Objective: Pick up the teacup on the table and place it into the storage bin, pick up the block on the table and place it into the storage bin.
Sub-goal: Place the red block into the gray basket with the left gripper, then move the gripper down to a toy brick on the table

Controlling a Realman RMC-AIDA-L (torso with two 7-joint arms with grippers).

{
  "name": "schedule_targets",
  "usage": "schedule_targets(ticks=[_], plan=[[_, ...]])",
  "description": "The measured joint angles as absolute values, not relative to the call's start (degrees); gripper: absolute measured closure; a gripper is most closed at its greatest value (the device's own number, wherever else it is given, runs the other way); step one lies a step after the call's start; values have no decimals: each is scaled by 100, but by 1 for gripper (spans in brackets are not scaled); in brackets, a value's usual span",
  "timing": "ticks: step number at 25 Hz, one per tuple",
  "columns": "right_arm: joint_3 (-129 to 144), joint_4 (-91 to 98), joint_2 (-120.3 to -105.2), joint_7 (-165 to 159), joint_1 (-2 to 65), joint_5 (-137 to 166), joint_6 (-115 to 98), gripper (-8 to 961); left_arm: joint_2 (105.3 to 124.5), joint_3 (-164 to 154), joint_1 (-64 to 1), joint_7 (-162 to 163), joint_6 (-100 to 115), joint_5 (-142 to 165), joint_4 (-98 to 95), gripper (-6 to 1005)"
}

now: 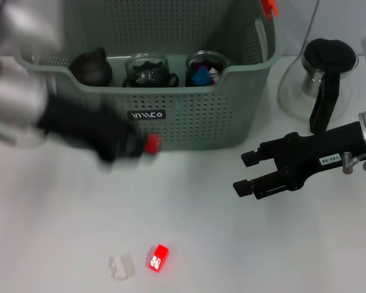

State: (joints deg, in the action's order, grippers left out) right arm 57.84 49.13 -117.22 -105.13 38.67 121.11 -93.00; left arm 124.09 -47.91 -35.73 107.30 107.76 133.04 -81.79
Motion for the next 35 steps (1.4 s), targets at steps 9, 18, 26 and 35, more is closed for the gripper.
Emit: schedule_targets(ticks=[9,18,26,35], plan=[[5797,4913,-11724,-10536,3884,12111,-9335,120,12065,-4225,-4167,11759,8431,12491,-7738,794],[5836,4929,-11740,-10562,3928,12112,-9337,120,11918,-4400,-4452,12095,7379,12385,-7093,549],[5821,4922,-11722,-10539,3964,12112,-9329,120,12018,-4510,-3836,11589,10558,10892,-8044,239],[5782,4915,-11715,-10525,3971,12113,-9264,119,12353,-6346,-2996,11558,11335,12318,-9035,76]])
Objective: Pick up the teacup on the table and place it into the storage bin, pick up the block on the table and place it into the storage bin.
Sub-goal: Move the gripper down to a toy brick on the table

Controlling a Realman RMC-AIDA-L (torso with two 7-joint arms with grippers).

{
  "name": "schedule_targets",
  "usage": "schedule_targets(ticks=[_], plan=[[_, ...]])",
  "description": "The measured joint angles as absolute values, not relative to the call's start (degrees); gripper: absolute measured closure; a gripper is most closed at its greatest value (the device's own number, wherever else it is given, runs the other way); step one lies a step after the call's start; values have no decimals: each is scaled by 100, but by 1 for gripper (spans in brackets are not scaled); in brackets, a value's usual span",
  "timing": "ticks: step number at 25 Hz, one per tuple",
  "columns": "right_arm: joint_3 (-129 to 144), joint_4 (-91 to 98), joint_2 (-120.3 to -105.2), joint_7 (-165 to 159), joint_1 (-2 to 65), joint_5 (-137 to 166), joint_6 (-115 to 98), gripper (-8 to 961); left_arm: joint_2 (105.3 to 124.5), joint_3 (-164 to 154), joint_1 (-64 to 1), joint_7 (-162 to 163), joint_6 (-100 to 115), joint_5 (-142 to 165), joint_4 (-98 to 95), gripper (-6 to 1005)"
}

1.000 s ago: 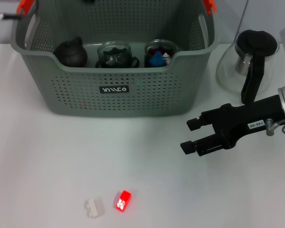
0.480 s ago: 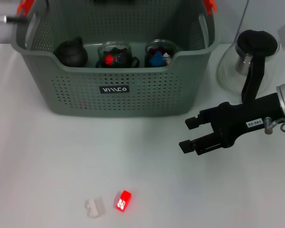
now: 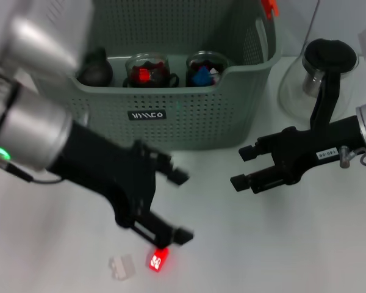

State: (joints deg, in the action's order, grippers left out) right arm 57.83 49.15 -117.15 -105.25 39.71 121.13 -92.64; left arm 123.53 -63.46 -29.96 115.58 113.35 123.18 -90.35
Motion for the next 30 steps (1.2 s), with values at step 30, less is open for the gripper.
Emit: schedule_targets(ticks=[30], plan=[[5783,4763,-11716,-10449,3922,12120,-9034,120,12480,-9579,-2457,12922,9509,15688,-8520,94]])
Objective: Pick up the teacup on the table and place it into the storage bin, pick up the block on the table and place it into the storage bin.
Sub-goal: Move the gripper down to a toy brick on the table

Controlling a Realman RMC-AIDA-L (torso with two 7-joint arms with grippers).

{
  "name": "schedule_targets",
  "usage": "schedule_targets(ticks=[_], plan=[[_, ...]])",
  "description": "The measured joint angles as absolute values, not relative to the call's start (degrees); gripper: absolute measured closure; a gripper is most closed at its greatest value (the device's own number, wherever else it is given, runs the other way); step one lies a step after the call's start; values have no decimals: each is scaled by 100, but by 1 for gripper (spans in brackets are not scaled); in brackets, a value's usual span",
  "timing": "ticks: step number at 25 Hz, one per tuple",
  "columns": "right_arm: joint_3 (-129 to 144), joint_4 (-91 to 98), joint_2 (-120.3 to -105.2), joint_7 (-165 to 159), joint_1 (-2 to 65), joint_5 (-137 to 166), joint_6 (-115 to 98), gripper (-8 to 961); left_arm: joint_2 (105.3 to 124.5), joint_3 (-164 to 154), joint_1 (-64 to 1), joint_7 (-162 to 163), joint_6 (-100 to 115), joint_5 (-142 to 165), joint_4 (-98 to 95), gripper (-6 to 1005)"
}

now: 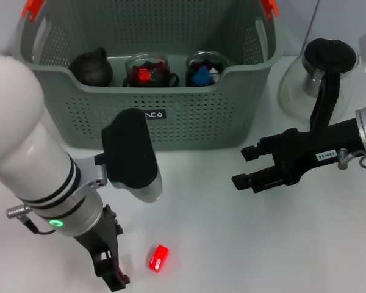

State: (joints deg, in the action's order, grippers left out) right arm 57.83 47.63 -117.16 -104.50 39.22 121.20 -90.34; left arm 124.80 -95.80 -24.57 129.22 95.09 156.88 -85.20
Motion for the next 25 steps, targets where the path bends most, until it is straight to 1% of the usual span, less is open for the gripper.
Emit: schedule_targets(ticks=[7,13,25], plan=[[5783,4763,-11707,-10449,3911,12120,-9020,121,12480,-9669,-2410,12888,9412,15729,-8426,101],[5783,4756,-11695,-10447,3911,12120,-8976,121,12480,-9815,-2380,12903,9353,15717,-8343,183],[5783,4755,-11689,-10443,3911,12120,-8973,120,12480,-9909,-2344,12924,9164,15705,-8335,180]])
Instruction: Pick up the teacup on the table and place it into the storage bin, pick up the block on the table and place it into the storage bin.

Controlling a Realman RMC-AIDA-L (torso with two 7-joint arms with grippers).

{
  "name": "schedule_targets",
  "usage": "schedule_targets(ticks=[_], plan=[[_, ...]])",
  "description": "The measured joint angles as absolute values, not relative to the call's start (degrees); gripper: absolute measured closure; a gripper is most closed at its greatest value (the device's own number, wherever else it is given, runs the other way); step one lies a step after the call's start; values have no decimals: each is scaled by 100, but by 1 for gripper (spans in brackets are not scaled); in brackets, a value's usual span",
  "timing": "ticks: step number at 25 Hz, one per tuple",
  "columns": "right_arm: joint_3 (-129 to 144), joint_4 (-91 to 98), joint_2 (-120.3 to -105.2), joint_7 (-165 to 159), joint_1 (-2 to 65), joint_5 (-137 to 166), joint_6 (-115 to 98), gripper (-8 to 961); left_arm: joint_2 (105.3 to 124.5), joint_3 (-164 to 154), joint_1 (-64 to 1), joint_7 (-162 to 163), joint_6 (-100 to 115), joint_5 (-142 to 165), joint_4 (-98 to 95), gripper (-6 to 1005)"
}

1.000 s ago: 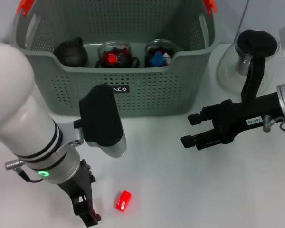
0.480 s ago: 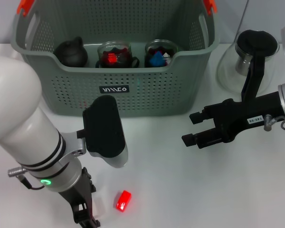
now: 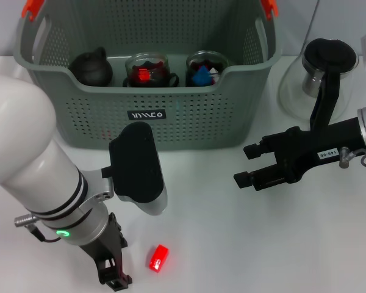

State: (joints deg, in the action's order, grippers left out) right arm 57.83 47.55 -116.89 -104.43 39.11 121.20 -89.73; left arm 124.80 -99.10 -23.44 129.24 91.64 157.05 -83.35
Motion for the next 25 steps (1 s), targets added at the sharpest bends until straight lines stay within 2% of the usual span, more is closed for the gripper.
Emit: schedule_targets(ticks=[4,12,21,25], plan=[[5783,4755,-11689,-10441,3911,12120,-8973,120,12480,-9895,-2345,12896,9151,15706,-8286,194],[5783,4755,-11676,-10441,3911,12120,-8975,119,12480,-9812,-2342,12880,9175,15671,-8480,586],[5783,4754,-11655,-10441,3904,12119,-8985,121,12455,-7882,-2507,12941,9653,13721,-9385,563],[5783,4754,-11654,-10409,3903,12119,-8988,119,12382,-5258,-3198,12299,8904,11655,-9013,552]])
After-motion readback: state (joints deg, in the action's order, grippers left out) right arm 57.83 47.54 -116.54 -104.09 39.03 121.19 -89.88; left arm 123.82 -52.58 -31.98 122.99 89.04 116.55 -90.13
